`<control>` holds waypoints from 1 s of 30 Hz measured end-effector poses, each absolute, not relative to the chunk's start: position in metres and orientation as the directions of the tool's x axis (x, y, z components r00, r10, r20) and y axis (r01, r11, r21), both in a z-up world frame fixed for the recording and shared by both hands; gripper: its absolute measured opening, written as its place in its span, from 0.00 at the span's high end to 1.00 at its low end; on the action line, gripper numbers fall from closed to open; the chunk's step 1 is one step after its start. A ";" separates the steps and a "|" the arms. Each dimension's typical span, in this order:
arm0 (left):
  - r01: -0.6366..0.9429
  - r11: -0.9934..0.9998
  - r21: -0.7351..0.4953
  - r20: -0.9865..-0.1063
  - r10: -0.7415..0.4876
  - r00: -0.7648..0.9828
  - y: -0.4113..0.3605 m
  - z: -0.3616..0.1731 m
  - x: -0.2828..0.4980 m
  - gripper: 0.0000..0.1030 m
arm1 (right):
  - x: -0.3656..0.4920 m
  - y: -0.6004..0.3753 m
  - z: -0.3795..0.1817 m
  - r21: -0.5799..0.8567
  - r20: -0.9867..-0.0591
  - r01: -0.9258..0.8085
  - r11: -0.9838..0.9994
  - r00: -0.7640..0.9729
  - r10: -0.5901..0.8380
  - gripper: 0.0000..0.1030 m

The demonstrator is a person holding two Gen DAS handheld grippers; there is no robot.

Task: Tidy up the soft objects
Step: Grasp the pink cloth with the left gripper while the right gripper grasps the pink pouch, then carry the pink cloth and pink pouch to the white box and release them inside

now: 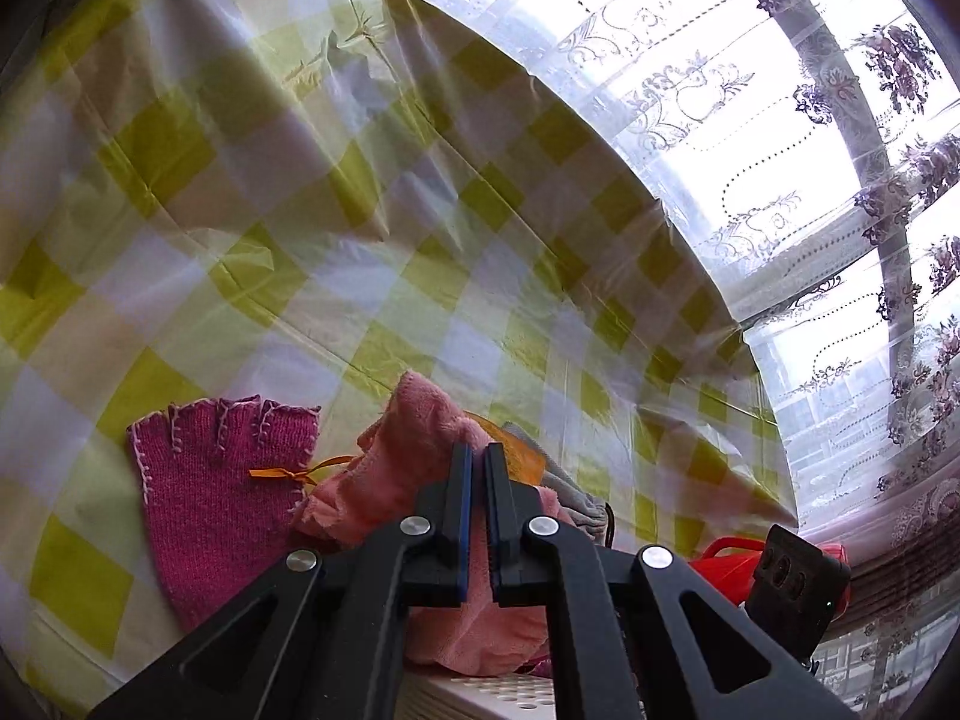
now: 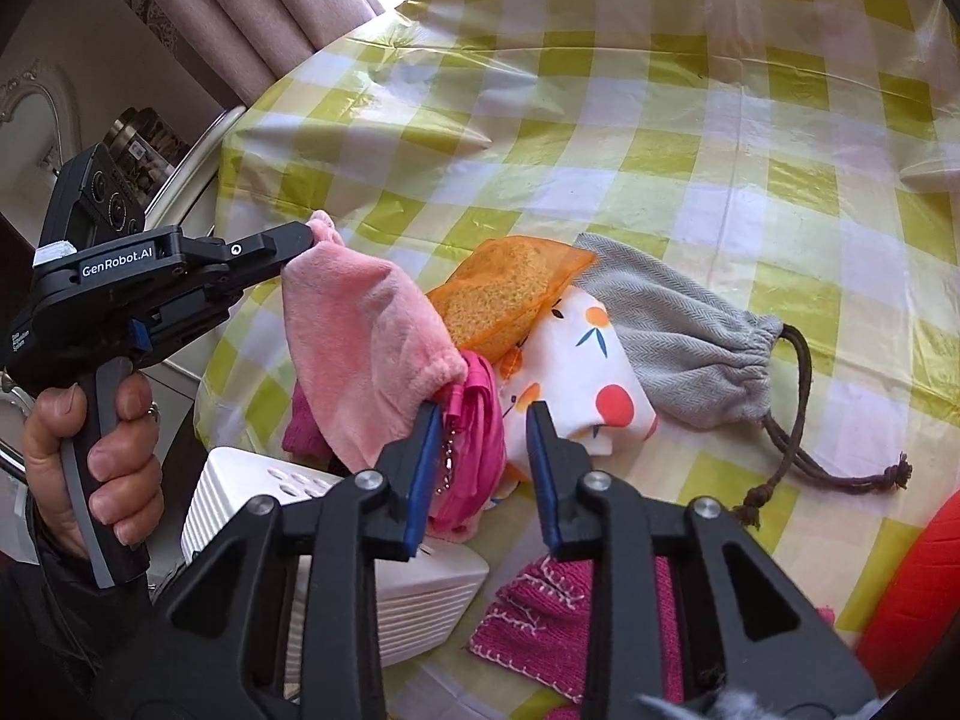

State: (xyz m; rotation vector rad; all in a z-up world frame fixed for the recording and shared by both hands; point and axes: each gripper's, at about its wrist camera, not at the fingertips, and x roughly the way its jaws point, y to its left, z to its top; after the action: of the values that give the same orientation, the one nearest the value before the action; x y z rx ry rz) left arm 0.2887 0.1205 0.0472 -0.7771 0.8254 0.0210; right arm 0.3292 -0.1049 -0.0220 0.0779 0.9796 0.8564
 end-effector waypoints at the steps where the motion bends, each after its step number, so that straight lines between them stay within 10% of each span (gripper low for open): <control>1: -0.301 0.730 -0.613 -0.666 -0.272 0.695 0.120 0.048 0.289 0.96 | 0.330 -0.104 -0.022 0.425 -0.694 -0.604 0.674 0.261 0.671 0.83; 30: -0.266 0.849 -0.457 -0.582 -0.059 0.811 0.116 0.130 0.240 0.96 | 0.262 -0.175 0.057 0.220 -0.599 -0.487 0.845 0.616 0.511 0.89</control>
State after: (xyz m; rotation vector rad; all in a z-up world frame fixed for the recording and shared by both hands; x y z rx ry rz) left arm 0.2400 0.1165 0.1305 -0.5542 0.6219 0.1166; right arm 0.2617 -0.1748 0.0574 0.0364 0.7017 0.5744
